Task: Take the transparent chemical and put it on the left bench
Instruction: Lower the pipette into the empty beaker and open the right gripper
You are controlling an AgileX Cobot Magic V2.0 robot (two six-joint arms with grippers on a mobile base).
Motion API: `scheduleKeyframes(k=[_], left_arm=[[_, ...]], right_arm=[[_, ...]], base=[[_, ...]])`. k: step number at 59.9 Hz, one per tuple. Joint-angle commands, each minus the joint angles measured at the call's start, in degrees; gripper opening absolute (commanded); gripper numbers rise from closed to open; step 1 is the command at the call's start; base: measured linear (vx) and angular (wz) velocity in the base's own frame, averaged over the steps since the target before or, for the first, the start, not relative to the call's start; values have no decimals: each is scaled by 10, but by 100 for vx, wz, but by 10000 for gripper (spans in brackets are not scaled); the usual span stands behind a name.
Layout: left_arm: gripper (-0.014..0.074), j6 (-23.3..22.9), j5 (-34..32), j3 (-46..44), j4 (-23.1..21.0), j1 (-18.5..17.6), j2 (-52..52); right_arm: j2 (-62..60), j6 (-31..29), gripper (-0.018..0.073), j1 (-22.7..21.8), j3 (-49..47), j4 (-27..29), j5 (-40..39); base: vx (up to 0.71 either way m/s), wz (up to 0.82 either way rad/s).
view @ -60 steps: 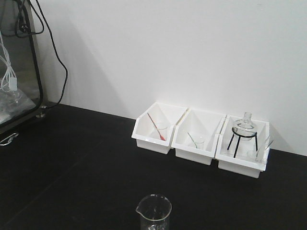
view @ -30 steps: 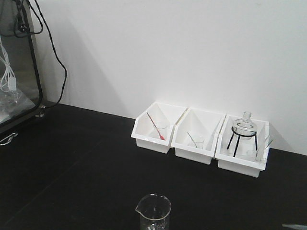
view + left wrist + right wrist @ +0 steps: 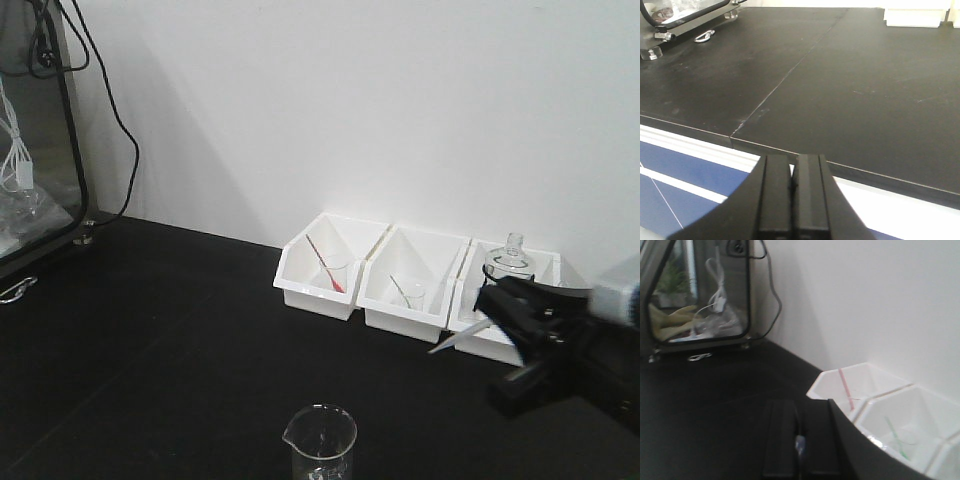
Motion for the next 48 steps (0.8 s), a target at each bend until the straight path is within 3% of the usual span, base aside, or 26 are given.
scheduleKeyframes(k=[1, 7, 14, 37, 48], left_arm=[[-3, -4, -45, 9, 0, -1, -11], [-3, -4, -45, 9, 0, -1, -11], [-3, -4, -45, 9, 0, -1, -11], [-3, -4, -45, 9, 0, -1, -11], [-3, -4, -45, 9, 0, -1, -11]], right_arm=[[34, -31, -1, 59, -62, 14, 9], [106, -75, -1, 120, -115, 72, 51], [168, -94, -1, 141, -156, 114, 54], [248, -93, 9, 159, -175, 118, 113], [265, -84, 93, 159, -175, 119, 113]], base=[[0, 0], [0, 0], [0, 0], [0, 0], [0, 0]])
